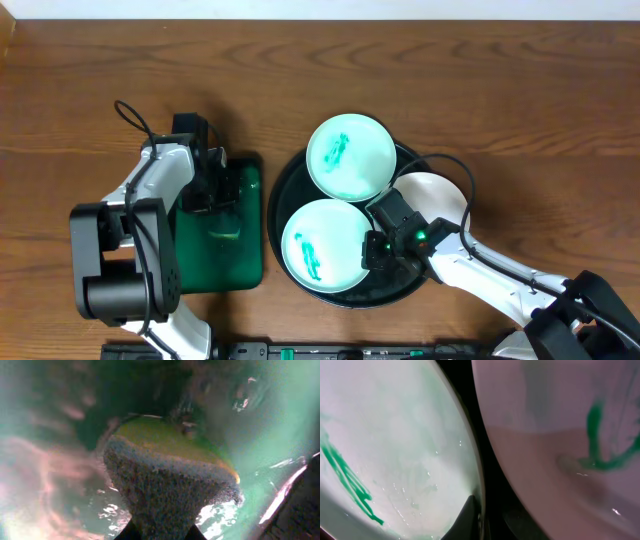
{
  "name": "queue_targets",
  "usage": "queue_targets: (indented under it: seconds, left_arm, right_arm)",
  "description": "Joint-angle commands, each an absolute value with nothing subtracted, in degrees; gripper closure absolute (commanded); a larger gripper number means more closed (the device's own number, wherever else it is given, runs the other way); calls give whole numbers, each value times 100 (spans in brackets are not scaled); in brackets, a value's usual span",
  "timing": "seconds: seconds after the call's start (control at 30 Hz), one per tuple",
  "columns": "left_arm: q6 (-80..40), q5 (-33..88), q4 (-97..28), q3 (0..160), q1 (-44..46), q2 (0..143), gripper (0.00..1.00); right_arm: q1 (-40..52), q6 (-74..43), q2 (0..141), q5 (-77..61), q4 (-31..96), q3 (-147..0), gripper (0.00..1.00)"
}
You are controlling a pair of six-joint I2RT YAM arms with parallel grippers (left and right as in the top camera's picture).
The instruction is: Clean dirty plates on tray and stack at the side
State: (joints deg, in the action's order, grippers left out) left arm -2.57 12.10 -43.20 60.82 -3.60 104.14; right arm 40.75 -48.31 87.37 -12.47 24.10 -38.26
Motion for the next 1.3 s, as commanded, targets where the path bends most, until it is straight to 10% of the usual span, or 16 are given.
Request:
queue_targets:
  seconds: [0.0,1.27]
  left_arm:
    - [-287,1282,-4320,6034,-351,9944,93]
    - [-478,480,-4143,6031,-346,8228,93]
  right_arm:
    - [4254,-4574,8952,-1509,2482,-3662,99]
    - [4254,-4512,8952,-1533,2438,-3662,99]
